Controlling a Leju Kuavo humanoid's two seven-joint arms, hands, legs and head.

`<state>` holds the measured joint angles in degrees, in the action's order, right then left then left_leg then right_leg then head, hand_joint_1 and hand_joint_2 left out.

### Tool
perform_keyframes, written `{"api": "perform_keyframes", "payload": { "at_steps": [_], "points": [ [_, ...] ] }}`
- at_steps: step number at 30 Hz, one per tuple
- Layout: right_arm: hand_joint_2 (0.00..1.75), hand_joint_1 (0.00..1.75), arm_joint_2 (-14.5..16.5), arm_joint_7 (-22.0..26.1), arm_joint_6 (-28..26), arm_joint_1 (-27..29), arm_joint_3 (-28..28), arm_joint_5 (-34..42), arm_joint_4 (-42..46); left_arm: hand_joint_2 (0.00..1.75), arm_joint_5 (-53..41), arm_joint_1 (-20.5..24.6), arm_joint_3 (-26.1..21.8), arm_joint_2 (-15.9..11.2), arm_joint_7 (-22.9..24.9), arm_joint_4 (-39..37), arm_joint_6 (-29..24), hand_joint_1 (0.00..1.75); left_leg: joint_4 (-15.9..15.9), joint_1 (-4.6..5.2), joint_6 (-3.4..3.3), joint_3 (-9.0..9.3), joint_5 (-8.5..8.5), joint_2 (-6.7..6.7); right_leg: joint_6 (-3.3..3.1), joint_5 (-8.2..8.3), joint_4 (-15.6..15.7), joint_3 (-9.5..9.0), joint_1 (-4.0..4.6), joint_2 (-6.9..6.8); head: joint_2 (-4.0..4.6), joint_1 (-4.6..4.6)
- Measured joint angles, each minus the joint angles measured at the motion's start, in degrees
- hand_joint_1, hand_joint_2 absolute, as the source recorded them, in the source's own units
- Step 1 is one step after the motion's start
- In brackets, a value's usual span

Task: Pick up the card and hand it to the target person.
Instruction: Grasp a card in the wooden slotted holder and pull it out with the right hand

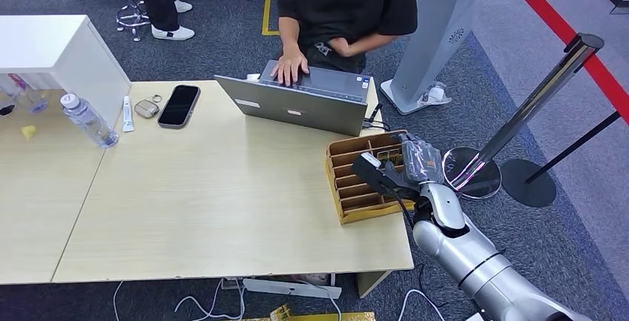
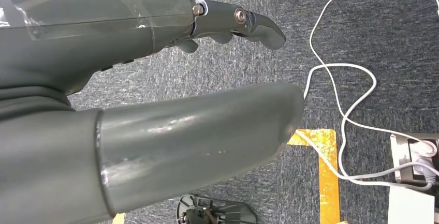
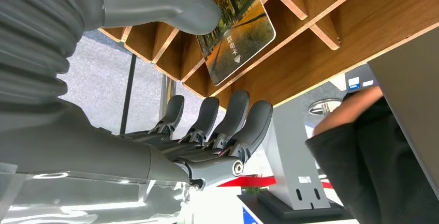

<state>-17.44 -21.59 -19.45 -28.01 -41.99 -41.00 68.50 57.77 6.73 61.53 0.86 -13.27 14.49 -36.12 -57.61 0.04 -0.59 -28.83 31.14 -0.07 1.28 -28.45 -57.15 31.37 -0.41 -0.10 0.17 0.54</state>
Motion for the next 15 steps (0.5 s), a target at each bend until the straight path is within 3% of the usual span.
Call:
{"api": "perform_keyframes", "payload": {
  "at_steps": [15],
  "points": [
    [1.75,0.82,0.04,0.00,0.44,0.00,-0.04,0.00,0.00,0.00,0.00,0.00,0.00,-0.01,0.04,0.00,0.01,0.00,0.00,0.00,0.00,0.00,0.00,0.00,0.00,0.00,0.00,0.00,0.00,0.00,0.00,0.00]
  ]
}}
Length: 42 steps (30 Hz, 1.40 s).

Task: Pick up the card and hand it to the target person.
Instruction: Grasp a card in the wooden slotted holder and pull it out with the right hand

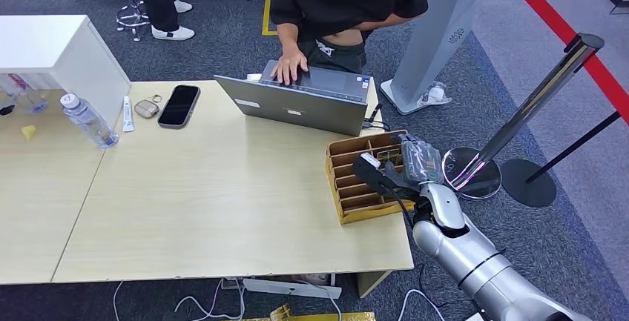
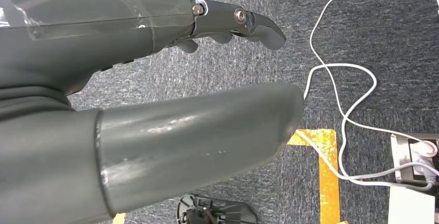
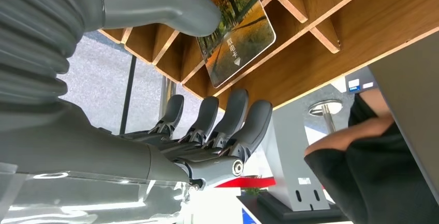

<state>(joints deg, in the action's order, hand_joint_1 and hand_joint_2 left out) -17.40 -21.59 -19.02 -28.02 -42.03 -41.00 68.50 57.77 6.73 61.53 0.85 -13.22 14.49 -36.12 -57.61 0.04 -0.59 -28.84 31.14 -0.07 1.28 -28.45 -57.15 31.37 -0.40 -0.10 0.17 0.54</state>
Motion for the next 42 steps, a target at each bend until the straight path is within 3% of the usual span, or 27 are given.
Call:
{"api": "perform_keyframes", "payload": {
  "at_steps": [5,22,42],
  "points": [
    [1.75,1.02,0.10,0.00,0.49,-0.08,-0.13,0.00,0.00,0.00,0.00,0.00,0.00,0.00,0.03,0.00,0.01,0.00,0.00,0.00,0.00,0.00,0.00,0.00,0.00,0.00,0.00,0.00,0.00,0.00,0.00,-0.01],
    [1.75,0.95,0.14,-2.86,1.61,-0.06,-1.70,-4.63,2.21,0.00,0.55,0.00,0.00,-0.05,0.44,0.00,-0.07,0.00,0.00,0.00,0.00,-0.01,0.00,0.00,0.00,0.00,0.00,0.02,0.00,0.00,0.00,0.00],
    [1.75,0.93,0.11,-2.96,6.55,0.00,-2.42,-4.23,3.21,0.00,0.70,0.00,0.00,-0.13,0.39,0.00,-0.08,0.00,0.00,0.00,0.00,0.01,0.00,0.01,0.00,0.00,0.00,0.01,0.00,0.00,0.00,0.00]
  ]
}}
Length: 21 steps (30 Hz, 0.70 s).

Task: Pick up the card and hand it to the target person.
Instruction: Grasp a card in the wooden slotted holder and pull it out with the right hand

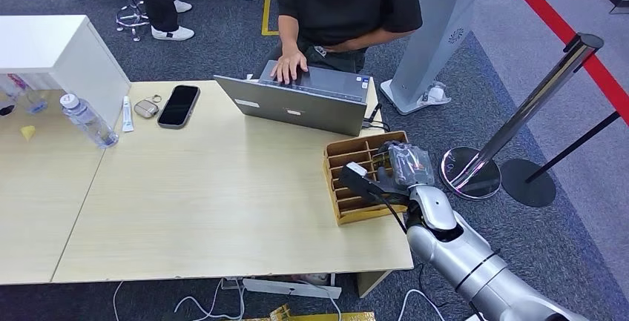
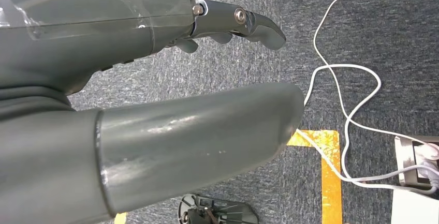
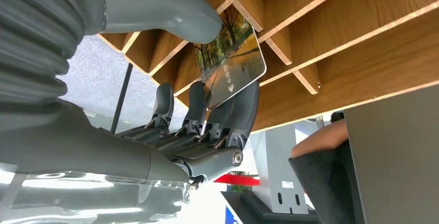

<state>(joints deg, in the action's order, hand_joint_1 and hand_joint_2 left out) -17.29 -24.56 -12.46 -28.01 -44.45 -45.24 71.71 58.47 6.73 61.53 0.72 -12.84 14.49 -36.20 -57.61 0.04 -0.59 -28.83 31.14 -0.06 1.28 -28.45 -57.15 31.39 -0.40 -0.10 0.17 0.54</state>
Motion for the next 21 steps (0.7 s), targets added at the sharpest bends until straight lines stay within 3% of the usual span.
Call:
{"api": "perform_keyframes", "payload": {
  "at_steps": [8,17,21],
  "points": [
    [1.75,0.96,-0.01,-0.55,1.28,-0.23,-0.15,-0.05,-0.02,0.00,0.04,0.00,0.00,0.00,-0.01,0.00,0.00,0.00,0.00,0.00,0.00,0.01,0.00,0.00,0.00,0.00,0.00,0.00,0.00,0.00,0.00,0.01],
    [1.75,1.16,-0.09,-1.32,1.63,-0.68,-0.74,-0.84,-0.02,0.00,0.15,0.00,0.00,0.00,-0.08,0.00,0.00,0.00,0.00,0.00,0.00,0.01,0.00,0.00,0.00,0.00,0.00,-0.01,0.00,0.00,0.00,0.00],
    [1.75,1.32,-0.09,-1.61,1.47,-0.71,-0.84,-1.37,0.02,0.00,0.18,0.00,0.00,0.00,-0.10,0.00,0.00,0.00,0.00,0.00,0.00,0.00,0.00,0.00,0.00,0.00,0.00,-0.01,0.00,0.00,0.00,-0.01]
  ]
}}
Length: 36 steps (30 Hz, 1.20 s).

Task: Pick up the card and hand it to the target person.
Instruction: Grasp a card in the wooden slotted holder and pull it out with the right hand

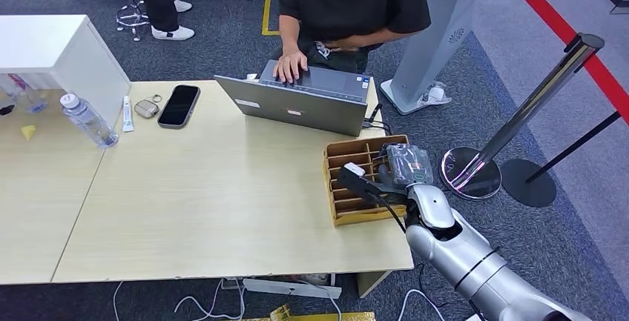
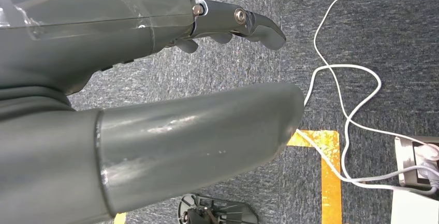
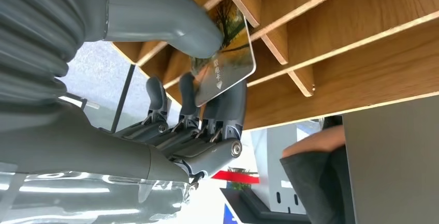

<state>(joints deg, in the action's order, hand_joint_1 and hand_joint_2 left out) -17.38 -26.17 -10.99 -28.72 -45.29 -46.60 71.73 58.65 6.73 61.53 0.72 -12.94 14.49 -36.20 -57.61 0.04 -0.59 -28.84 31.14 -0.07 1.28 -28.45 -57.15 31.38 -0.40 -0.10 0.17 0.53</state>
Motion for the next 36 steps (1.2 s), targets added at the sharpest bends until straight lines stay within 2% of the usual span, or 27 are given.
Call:
{"api": "perform_keyframes", "payload": {
  "at_steps": [23,30,36],
  "points": [
    [1.75,1.40,0.00,0.39,-1.09,0.00,-0.06,-1.92,1.56,0.00,0.07,0.00,0.00,0.00,0.00,0.00,-0.02,0.00,0.00,0.00,0.00,0.00,0.00,0.00,0.00,0.00,0.00,0.00,0.00,0.00,0.00,0.01],
    [1.75,1.44,-0.11,0.45,-1.44,-0.01,0.01,-3.14,4.24,0.00,0.17,0.00,0.00,-0.03,-0.02,0.00,-0.04,0.00,0.00,0.00,0.00,0.01,0.00,0.00,0.00,0.00,0.00,0.00,0.00,0.00,0.00,0.01],
    [1.75,1.40,-0.77,0.03,-1.45,-0.07,0.11,-4.94,8.19,0.00,0.54,-0.01,-0.02,-0.04,-0.02,0.00,-0.04,0.00,0.00,0.00,0.00,0.01,0.00,0.01,0.00,0.00,0.00,0.00,0.00,0.00,0.00,0.01]
  ]
}}
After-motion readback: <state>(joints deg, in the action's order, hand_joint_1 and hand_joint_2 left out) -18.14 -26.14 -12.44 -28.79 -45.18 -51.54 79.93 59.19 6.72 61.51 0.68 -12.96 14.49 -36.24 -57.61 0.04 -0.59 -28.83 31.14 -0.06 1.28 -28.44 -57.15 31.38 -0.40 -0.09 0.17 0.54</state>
